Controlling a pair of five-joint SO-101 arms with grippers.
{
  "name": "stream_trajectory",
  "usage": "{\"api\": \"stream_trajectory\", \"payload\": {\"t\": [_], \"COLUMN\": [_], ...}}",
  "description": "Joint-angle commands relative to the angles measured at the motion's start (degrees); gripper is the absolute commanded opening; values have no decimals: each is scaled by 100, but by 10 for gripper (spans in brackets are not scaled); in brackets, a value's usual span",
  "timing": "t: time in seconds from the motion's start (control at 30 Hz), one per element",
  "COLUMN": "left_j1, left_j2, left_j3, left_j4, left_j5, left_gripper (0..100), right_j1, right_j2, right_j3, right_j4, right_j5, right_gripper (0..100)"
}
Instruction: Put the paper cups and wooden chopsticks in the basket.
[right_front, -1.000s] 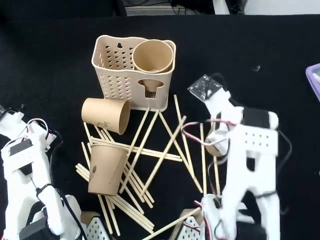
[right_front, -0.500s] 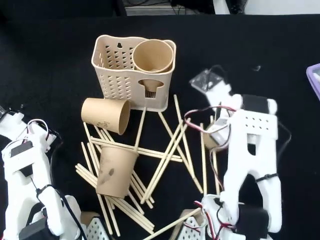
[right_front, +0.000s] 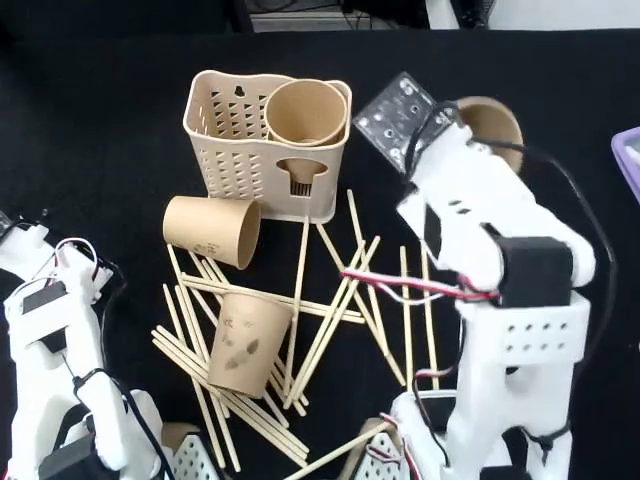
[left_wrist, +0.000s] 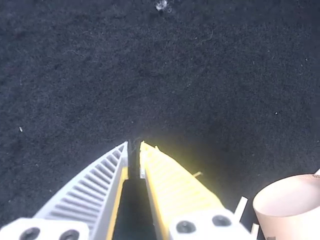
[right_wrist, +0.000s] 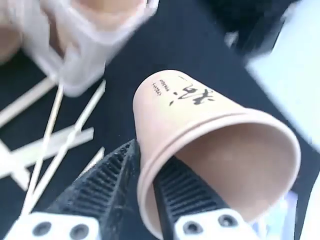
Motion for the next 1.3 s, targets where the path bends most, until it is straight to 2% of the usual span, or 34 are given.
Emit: {"api": "stream_trajectory", "payload": {"t": [0.0, 0.17, 0.4, 0.7, 1.0, 1.27], "left_j1": [13, 13, 13, 31, 13, 13], "left_j2": [-141, -132, -132, -141, -141, -141], "left_j3": [-66, -66, -66, -66, -66, -66], "left_j4": [-62, -62, -62, -62, -62, -62], "left_j5": [35, 35, 35, 35, 35, 35], "left_gripper": [52, 52, 52, 52, 52, 52], "right_j1": [-536, -1125, -1292, -1451, -1705, -1934], "right_j2": [-163, 31, 1534, 3565, 4989, 5305], "right_j3": [-488, -831, -1745, -3881, -5420, -6387], "right_j4": [-545, -1284, -1486, 325, 1090, 1890], "right_j5": [-229, -220, -185, -176, -167, 149], "right_gripper": [11, 11, 11, 11, 11, 11]}}
